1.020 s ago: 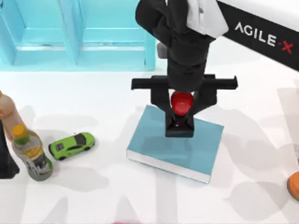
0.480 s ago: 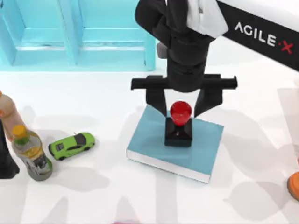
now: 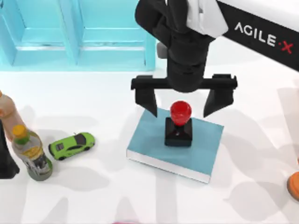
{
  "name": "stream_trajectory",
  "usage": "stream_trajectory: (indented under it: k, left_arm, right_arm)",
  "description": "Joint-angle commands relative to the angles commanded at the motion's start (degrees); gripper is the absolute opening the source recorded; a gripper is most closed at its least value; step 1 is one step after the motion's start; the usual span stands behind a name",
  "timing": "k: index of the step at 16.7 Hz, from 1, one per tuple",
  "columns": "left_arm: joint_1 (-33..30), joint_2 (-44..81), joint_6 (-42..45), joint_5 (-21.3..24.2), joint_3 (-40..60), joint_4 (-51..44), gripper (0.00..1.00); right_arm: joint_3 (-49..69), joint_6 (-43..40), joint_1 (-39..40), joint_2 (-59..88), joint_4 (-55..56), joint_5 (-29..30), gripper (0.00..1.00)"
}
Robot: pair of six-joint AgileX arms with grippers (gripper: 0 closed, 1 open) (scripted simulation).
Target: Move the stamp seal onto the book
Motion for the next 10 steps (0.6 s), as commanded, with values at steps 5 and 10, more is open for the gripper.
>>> stream_trajectory:
  k: [5,10]
  left_arm:
    - [0.0,0.0,0.0,0.0,0.0,0.0,1.0]
    - [0.0,0.0,0.0,0.0,0.0,0.0,1.0]
  right_arm:
    - [1.0,0.0,0.0,0.3,-1.0,-0.1,1.0]
    - [8.1,0.0,-0.1,1.1,-7.0,0.1,1.0]
